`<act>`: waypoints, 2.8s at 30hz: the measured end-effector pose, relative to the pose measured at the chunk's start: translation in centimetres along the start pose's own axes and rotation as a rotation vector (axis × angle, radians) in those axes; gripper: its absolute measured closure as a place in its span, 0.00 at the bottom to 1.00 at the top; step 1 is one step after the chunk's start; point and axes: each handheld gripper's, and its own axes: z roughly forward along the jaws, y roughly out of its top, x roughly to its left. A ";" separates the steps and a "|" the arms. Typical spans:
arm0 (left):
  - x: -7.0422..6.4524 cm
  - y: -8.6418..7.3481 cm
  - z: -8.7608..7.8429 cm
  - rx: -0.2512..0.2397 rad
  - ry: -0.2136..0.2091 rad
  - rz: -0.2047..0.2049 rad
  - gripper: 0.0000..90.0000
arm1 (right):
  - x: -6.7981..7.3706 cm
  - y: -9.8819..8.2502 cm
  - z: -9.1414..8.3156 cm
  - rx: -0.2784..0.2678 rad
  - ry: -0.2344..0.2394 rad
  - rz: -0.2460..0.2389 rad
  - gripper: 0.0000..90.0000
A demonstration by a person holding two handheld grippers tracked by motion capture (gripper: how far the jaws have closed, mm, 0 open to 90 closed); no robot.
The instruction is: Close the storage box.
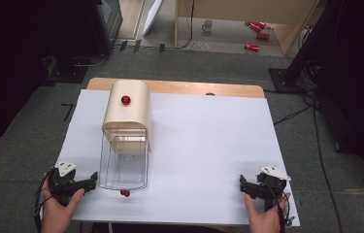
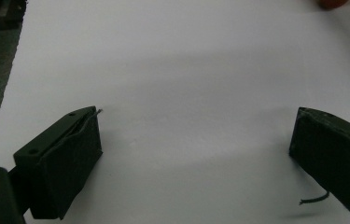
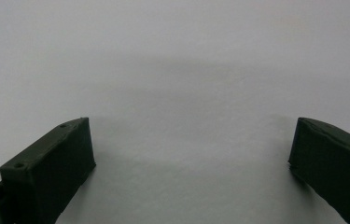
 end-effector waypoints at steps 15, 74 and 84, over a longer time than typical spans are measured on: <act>0.0 0.0 0.0 0.001 0.001 0.001 0.03 | 2.0 0.4 -1.1 -0.026 0.031 0.017 0.00; 0.0 0.0 0.0 0.000 0.001 0.001 0.03 | 27.3 3.7 -4.9 -0.106 0.533 -0.305 0.00; 0.0 0.0 0.0 0.001 0.000 0.002 0.03 | 30.0 3.1 -4.3 -0.097 0.557 -0.331 0.03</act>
